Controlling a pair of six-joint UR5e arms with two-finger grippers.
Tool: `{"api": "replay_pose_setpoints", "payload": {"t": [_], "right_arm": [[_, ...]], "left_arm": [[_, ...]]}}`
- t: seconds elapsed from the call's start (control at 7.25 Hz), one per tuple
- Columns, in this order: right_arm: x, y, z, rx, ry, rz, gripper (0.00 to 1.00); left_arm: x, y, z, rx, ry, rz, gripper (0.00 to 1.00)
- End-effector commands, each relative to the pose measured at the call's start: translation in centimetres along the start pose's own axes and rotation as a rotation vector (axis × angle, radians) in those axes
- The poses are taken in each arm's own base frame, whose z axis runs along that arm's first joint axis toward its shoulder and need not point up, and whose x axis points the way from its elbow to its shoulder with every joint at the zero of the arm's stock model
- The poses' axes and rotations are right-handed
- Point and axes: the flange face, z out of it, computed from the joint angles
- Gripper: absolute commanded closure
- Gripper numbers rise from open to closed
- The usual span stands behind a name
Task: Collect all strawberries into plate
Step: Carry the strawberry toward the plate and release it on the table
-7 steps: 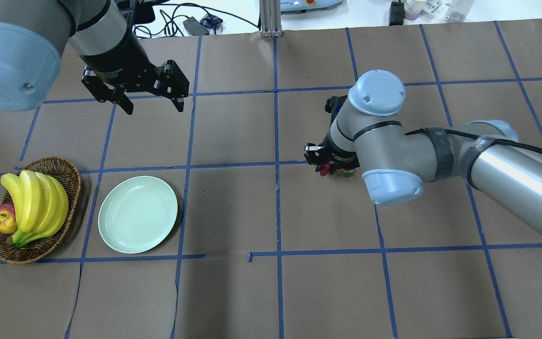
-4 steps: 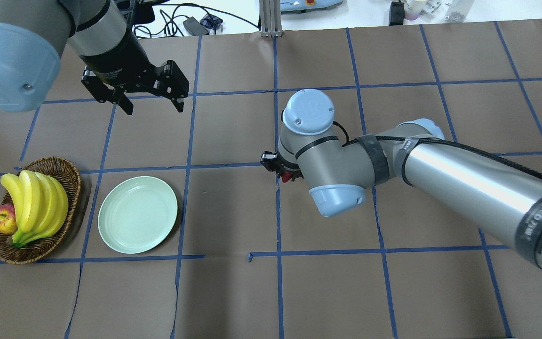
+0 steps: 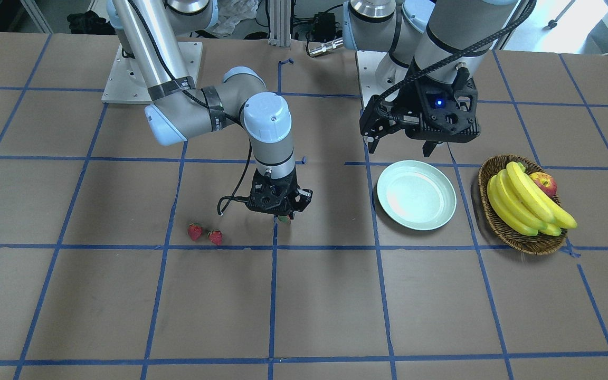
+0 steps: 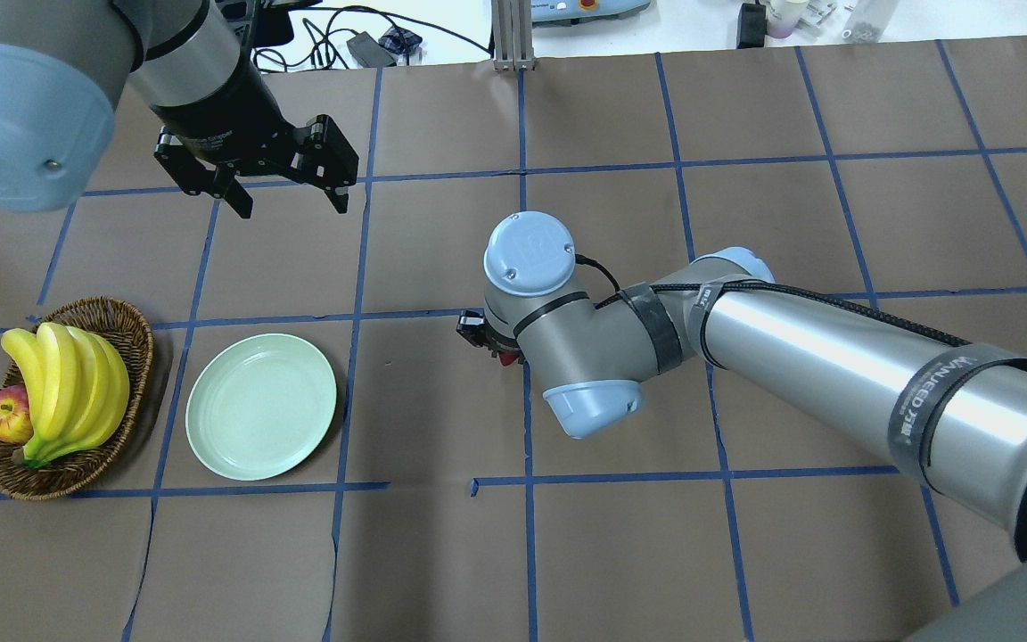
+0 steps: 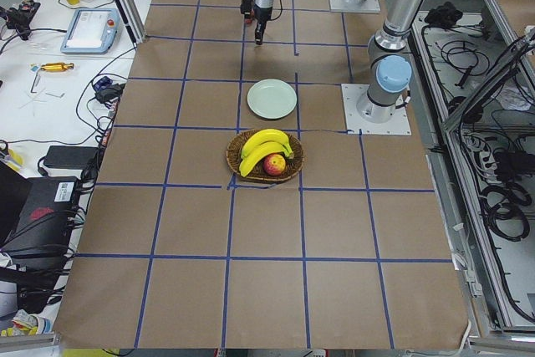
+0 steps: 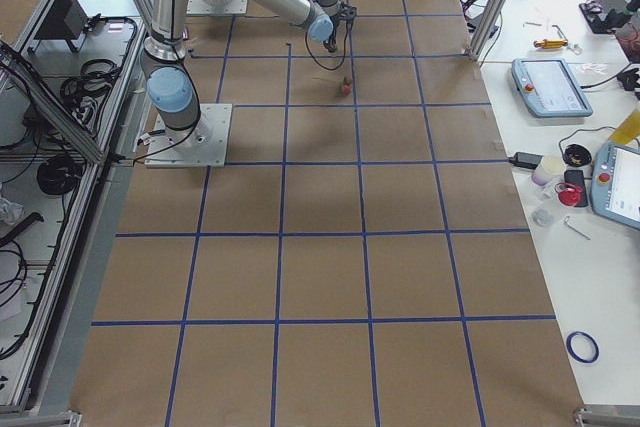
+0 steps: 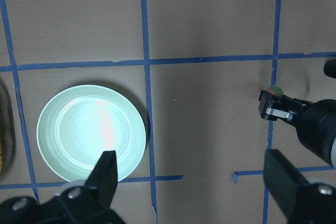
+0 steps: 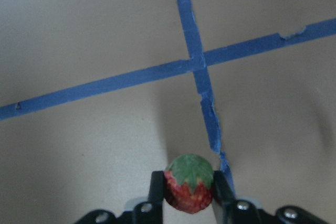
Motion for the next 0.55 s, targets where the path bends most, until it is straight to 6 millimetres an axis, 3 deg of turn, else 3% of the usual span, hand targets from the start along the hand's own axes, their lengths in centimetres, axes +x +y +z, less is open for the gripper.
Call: {"api": "replay_pose_setpoints", "payload": {"t": [0.0, 0.14, 0.28, 0.41], "right_arm": [[0.2, 0.4, 0.0, 0.005, 0.028, -0.015, 0.0], [1.3, -0.6, -1.1, 0.032, 0.064, -0.02, 0.0], [3.6, -2.4, -2.2, -0.001, 0.098, -0.018, 0.0], [7.5, -6.1, -3.4, -0.004, 0.099, 0.024, 0.0]], "left_arm": [[0.0, 0.1, -0.2, 0.004, 0.0, 0.004, 0.0], [0.0, 0.1, -0.2, 0.004, 0.0, 0.004, 0.0], [0.0, 0.1, -0.2, 0.004, 0.0, 0.004, 0.0], [0.0, 0.1, -0.1, 0.003, 0.0, 0.004, 0.0]]}}
